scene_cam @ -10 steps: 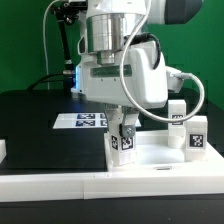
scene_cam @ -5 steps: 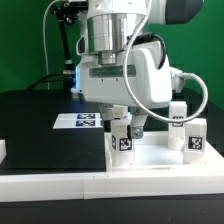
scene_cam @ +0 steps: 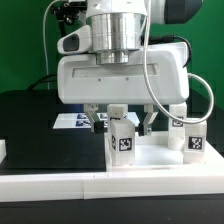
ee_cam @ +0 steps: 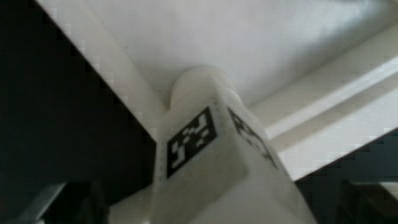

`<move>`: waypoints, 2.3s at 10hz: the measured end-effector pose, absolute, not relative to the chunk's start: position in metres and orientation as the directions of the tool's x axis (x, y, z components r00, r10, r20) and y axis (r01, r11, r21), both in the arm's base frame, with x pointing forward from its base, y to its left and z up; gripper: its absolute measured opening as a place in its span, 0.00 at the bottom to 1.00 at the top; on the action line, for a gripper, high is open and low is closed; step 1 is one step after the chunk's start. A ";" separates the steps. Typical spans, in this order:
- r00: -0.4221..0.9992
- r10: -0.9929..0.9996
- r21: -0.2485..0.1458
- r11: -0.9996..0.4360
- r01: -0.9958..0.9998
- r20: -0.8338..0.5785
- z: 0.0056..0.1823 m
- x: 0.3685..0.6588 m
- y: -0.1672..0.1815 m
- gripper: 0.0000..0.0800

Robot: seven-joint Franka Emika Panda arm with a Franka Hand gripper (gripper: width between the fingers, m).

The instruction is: Assemble square table

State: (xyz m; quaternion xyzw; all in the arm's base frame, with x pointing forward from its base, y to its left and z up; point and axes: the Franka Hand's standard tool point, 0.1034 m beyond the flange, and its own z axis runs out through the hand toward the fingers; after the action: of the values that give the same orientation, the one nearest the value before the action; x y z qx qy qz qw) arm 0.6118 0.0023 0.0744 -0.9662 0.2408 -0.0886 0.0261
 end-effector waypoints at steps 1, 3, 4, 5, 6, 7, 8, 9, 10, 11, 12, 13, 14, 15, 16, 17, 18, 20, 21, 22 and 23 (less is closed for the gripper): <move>0.915 -0.367 -0.075 -0.930 -0.359 0.168 0.074 0.612 0.003 0.81; 0.960 -0.218 -0.047 -0.976 -0.213 0.178 0.075 0.612 0.003 0.81; 0.974 -0.134 -0.028 -0.991 -0.132 0.181 0.075 0.612 0.003 0.81; 0.980 -0.080 -0.016 -0.997 -0.078 0.182 0.075 0.612 0.003 0.81; 0.983 -0.020 0.001 -1.000 -0.021 0.184 0.075 0.613 0.003 0.81; 0.982 0.049 0.021 -0.999 0.046 0.183 0.075 0.613 0.003 0.81; 0.980 0.088 0.030 -0.996 0.084 0.181 0.075 0.613 0.002 0.81; 0.980 0.086 0.030 -0.996 0.082 0.181 0.075 0.613 0.002 0.66; 0.980 0.085 0.030 -0.996 0.081 0.181 0.075 0.613 0.002 0.66; 0.980 0.085 0.030 -0.996 0.081 0.181 0.075 0.613 0.002 0.49; 0.980 0.085 0.030 -0.996 0.081 0.182 0.075 0.613 0.002 0.36; 0.980 0.080 0.029 -0.997 0.076 0.182 0.075 0.613 0.002 0.36; 0.981 0.063 0.026 -0.998 0.059 0.182 0.075 0.613 0.002 0.36; 0.981 0.063 0.026 -0.998 0.059 0.182 0.075 0.613 0.002 0.36; 0.983 0.019 0.017 -1.000 0.016 0.185 0.075 0.613 0.002 0.36; 0.969 -0.149 -0.021 -0.989 -0.148 0.197 0.075 0.612 0.002 0.36; 0.940 -0.270 -0.045 -0.963 -0.267 0.206 0.074 0.612 0.001 0.36; 0.898 -0.392 -0.069 -0.920 -0.386 0.199 0.074 0.612 -0.003 0.36; 0.885 -0.422 -0.076 -0.906 -0.416 0.196 0.074 0.611 -0.003 0.37; 0.859 -0.475 -0.087 -0.880 -0.467 0.191 0.074 0.611 -0.003 0.37; 0.847 -0.497 -0.091 -0.867 -0.489 0.189 0.074 0.611 -0.003 0.37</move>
Offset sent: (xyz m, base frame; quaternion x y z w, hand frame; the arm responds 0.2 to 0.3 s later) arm 0.0005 0.0083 0.0007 0.0122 -0.0198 -0.2240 0.9743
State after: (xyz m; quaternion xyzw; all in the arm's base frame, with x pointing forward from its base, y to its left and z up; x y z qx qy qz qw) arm 0.6111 -0.0035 0.0739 -0.9607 0.2568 -0.1036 0.0195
